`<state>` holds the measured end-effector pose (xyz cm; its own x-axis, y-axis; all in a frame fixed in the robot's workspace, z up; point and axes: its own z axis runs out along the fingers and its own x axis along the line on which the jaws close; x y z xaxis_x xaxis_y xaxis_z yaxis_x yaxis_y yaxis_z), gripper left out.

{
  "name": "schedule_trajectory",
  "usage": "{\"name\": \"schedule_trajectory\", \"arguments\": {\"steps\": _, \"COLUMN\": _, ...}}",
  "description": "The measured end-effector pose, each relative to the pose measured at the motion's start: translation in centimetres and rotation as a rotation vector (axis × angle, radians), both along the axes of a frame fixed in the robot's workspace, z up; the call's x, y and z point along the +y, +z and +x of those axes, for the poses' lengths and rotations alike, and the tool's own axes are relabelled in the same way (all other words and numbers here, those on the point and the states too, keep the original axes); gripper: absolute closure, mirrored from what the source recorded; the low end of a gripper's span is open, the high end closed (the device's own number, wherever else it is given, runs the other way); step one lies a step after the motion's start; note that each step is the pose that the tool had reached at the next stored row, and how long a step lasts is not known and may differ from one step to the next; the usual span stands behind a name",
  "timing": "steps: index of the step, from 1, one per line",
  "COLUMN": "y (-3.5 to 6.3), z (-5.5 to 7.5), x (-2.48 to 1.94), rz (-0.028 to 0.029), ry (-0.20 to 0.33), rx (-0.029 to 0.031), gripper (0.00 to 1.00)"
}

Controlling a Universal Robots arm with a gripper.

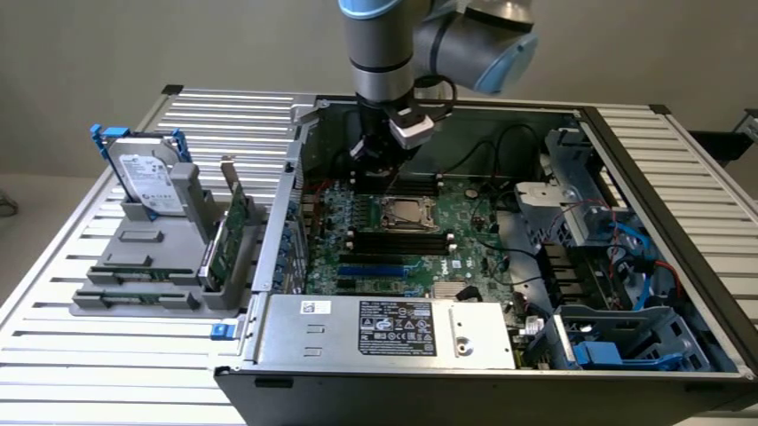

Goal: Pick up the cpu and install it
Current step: 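Close the cpu cover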

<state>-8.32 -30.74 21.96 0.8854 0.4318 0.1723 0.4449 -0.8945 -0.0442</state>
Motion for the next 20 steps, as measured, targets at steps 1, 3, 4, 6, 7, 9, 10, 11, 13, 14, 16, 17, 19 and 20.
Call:
{"name": "schedule_trajectory", "arguments": {"steps": 1, "y": 0.01, "z": -0.18, "x": 0.0, "rz": 0.0008, "ry": 0.0, "rx": 0.0001, "gripper": 0.89}}
{"name": "schedule_trajectory", "arguments": {"steps": 3, "y": 0.01, "z": -0.53, "x": 0.0, "rz": 0.0021, "ry": 0.0, "rx": 0.0003, "gripper": 0.89}}
{"name": "schedule_trajectory", "arguments": {"steps": 4, "y": 0.02, "z": -0.71, "x": 0.0, "rz": 0.0026, "ry": 0.001, "rx": 0.0003, "gripper": 0.89}}
{"name": "schedule_trajectory", "arguments": {"steps": 6, "y": 0.03, "z": -0.94, "x": 0.0, "rz": 0.0032, "ry": 0.0, "rx": 0.0003, "gripper": 0.89}}
{"name": "schedule_trajectory", "arguments": {"steps": 7, "y": 0.03, "z": -0.94, "x": 0.0, "rz": 0.0032, "ry": 0.0, "rx": 0.0003, "gripper": 0.89}}
{"name": "schedule_trajectory", "arguments": {"steps": 9, "y": 0.03, "z": -0.94, "x": 0.0, "rz": 0.0034, "ry": 0.0, "rx": 0.0004, "gripper": 0.89}}
{"name": "schedule_trajectory", "arguments": {"steps": 10, "y": 0.03, "z": -0.91, "x": 0.0, "rz": 0.0033, "ry": -0.001, "rx": 0.0004, "gripper": 0.89}}
{"name": "schedule_trajectory", "arguments": {"steps": 11, "y": 0.03, "z": -0.83, "x": 0.0, "rz": 0.0032, "ry": -0.002, "rx": 0.0003, "gripper": 0.89}}
{"name": "schedule_trajectory", "arguments": {"steps": 13, "y": 0.03, "z": -0.54, "x": -0.01, "rz": 0.0033, "ry": -0.003, "rx": 0.0003, "gripper": 0.89}}
{"name": "schedule_trajectory", "arguments": {"steps": 14, "y": 0.03, "z": -0.36, "x": -0.03, "rz": 0.0033, "ry": -0.004, "rx": 0.0004, "gripper": 0.89}}
{"name": "schedule_trajectory", "arguments": {"steps": 16, "y": 0.02, "z": -0.16, "x": -0.1, "rz": 0.0034, "ry": -0.006, "rx": 0.0002, "gripper": 0.89}}
{"name": "schedule_trajectory", "arguments": {"steps": 17, "y": 0.03, "z": -0.12, "x": -0.15, "rz": 0.0033, "ry": -0.009, "rx": 0.0003, "gripper": 0.89}}
{"name": "schedule_trajectory", "arguments": {"steps": 19, "y": 0.03, "z": -0.11, "x": -0.25, "rz": 0.0032, "ry": -0.017, "rx": 0.0006, "gripper": 0.89}}
{"name": "schedule_trajectory", "arguments": {"steps": 20, "y": 0.03, "z": -0.11, "x": -0.31, "rz": 0.0033, "ry": -0.02, "rx": 0.0011, "gripper": 0.89}}
